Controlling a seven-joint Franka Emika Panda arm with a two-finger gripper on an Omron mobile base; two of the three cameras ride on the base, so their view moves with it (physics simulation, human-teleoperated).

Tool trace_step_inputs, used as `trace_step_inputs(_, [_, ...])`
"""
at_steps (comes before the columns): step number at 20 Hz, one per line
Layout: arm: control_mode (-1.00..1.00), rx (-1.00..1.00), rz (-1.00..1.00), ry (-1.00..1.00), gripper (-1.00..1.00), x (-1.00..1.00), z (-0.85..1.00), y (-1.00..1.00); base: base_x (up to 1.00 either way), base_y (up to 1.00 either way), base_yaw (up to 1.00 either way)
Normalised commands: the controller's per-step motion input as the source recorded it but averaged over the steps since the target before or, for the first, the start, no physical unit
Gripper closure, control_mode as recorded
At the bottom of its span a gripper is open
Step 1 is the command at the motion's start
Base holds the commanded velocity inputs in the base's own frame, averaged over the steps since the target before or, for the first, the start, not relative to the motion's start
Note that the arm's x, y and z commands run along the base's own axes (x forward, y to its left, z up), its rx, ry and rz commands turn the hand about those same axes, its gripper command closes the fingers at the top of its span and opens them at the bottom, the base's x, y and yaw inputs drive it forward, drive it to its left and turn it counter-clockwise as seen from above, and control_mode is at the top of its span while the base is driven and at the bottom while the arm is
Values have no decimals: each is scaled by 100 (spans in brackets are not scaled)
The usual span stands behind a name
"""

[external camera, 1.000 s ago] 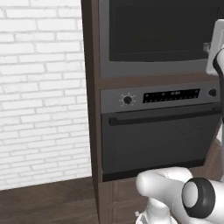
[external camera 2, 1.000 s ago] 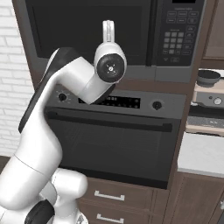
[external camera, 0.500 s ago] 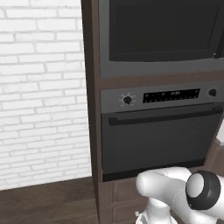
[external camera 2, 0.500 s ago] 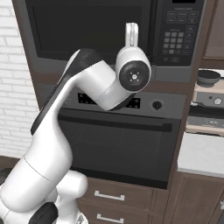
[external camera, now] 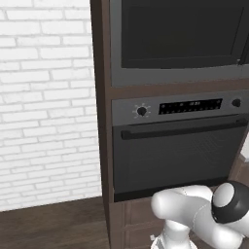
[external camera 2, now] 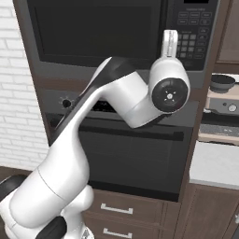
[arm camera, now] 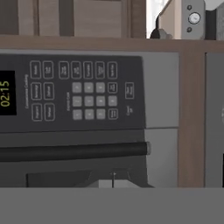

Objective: Open the microwave, place the bowl with waffle inside the microwave, then close the microwave door and turn it on.

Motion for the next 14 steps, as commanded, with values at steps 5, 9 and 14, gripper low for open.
trace_step_inputs(5, [-100, -2, 0, 0, 100, 5, -23, -18, 0, 0, 0])
trace_step_inputs(9, [-100, 0, 0, 0, 100, 19, -21, -2, 0, 0, 0])
trace_step_inputs(14, [-100, 0, 0, -1, 100, 20, -6, 0, 0, 0, 0])
